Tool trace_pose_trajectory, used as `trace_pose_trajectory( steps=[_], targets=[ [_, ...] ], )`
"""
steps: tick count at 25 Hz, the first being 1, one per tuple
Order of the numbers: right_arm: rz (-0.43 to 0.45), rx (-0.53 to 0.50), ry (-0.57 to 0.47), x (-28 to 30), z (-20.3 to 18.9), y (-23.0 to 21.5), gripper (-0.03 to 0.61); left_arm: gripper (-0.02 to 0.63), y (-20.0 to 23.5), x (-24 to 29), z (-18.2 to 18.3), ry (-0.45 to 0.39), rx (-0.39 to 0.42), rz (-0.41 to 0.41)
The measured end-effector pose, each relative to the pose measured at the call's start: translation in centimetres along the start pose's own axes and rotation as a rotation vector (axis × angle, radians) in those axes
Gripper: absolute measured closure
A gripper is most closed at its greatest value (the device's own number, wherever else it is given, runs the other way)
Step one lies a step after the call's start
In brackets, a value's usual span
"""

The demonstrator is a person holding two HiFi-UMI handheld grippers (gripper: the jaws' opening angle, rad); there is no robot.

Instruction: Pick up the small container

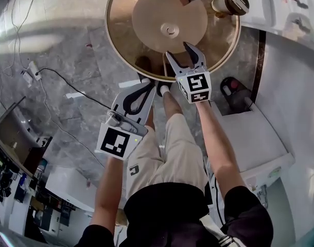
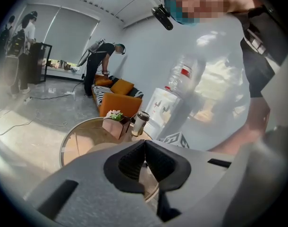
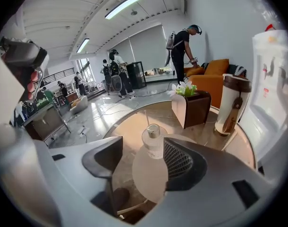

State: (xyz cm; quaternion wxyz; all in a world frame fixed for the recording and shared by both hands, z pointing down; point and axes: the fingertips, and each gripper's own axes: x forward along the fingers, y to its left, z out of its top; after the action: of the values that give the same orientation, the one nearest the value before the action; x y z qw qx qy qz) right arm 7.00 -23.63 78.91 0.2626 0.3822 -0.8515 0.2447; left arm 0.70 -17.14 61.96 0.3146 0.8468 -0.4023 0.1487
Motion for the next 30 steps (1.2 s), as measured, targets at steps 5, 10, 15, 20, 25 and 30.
trace_pose_trajectory(
  steps=[5, 10, 15, 20, 25, 30],
  targets=[
    [-0.045, -0.015, 0.012, 3.3, -1.8, -1.5, 0.278, 0.595, 0.4, 1.4, -1.7, 0.020, -0.007, -0.040],
    [-0.083, -0.057, 0.024, 6.4, -2.6, -2.8, 0.268, 0.595, 1.7, 2.6, -2.6, 0.041, -0.001, -0.061],
    [-0.108, -0.078, 0.028, 9.1, -2.8, -3.6, 0.267, 0.595, 2.9, 3.2, -4.2, 0.074, -0.001, -0.071],
    [-0.112, -0.064, 0.011, 10.2, -2.9, -4.0, 0.259, 0.595, 3.0, 3.5, -5.2, 0.086, -0.010, -0.082],
    [-0.110, -0.066, 0.011, 10.8, -3.1, -4.0, 0.256, 0.595, 3.2, 3.5, -5.5, 0.098, -0.010, -0.089],
    [-0.098, -0.080, 0.058, 10.9, -3.3, -4.1, 0.247, 0.595, 2.9, 3.4, -5.4, 0.103, -0.002, -0.083]
  ],
)
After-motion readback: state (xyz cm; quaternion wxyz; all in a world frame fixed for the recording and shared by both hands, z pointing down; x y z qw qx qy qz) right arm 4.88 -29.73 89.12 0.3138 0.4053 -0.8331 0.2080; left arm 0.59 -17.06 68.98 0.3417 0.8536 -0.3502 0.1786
